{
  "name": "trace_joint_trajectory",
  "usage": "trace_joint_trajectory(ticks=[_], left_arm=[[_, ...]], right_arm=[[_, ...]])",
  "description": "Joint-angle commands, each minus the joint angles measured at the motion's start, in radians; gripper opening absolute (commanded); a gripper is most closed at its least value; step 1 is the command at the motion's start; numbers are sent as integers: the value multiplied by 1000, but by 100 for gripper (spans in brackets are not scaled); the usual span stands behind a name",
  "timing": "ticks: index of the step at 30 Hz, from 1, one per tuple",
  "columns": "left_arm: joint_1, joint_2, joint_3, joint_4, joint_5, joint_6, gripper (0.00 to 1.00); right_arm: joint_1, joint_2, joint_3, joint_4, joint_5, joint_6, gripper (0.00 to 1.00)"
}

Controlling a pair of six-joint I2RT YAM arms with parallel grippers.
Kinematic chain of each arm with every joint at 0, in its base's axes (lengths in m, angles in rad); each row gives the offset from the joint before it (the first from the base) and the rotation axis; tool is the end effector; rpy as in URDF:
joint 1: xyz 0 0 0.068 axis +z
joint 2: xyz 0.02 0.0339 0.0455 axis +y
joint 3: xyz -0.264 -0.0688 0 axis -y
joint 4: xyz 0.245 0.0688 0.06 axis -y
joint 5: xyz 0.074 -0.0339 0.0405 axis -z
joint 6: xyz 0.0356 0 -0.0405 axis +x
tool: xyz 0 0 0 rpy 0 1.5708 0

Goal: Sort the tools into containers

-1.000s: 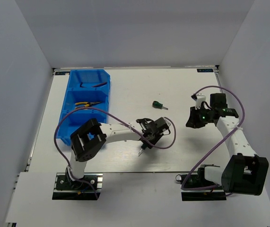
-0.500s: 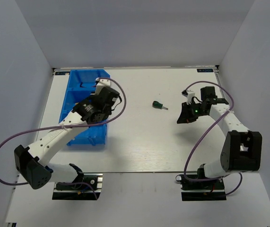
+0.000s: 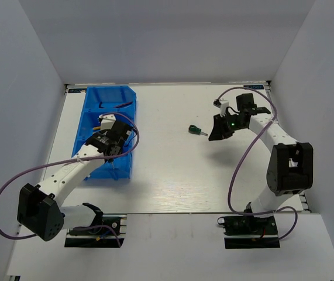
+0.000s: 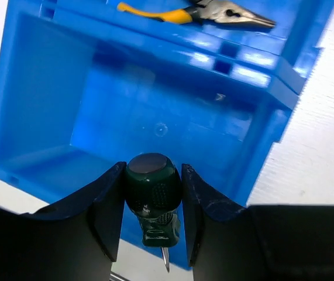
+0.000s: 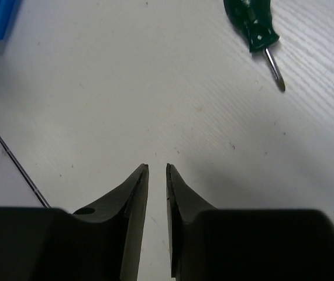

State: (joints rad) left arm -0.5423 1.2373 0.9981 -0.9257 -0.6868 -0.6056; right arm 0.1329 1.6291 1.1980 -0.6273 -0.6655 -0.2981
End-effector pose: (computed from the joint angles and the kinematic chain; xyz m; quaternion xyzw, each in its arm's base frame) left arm 0.2051 -0.0973 0.2699 -0.0970 0.9197 0.1739 0.3384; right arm 0.3272 0.0659 0.2403 -0.2764 0.8755 0.2951 0.2648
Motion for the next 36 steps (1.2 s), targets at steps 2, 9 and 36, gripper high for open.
trace_joint_trajectory(ticks=[2, 9, 36], left_arm=[[68, 27, -30, 51, 27, -25, 21], [176, 88, -27, 71, 93, -25, 53], [234, -130, 217, 47, 356, 178, 70]], right_arm=[[23, 55, 104, 14, -14, -24, 27], [85, 242, 323, -3, 188, -93, 52], [208, 612, 678, -158, 257, -391, 66]])
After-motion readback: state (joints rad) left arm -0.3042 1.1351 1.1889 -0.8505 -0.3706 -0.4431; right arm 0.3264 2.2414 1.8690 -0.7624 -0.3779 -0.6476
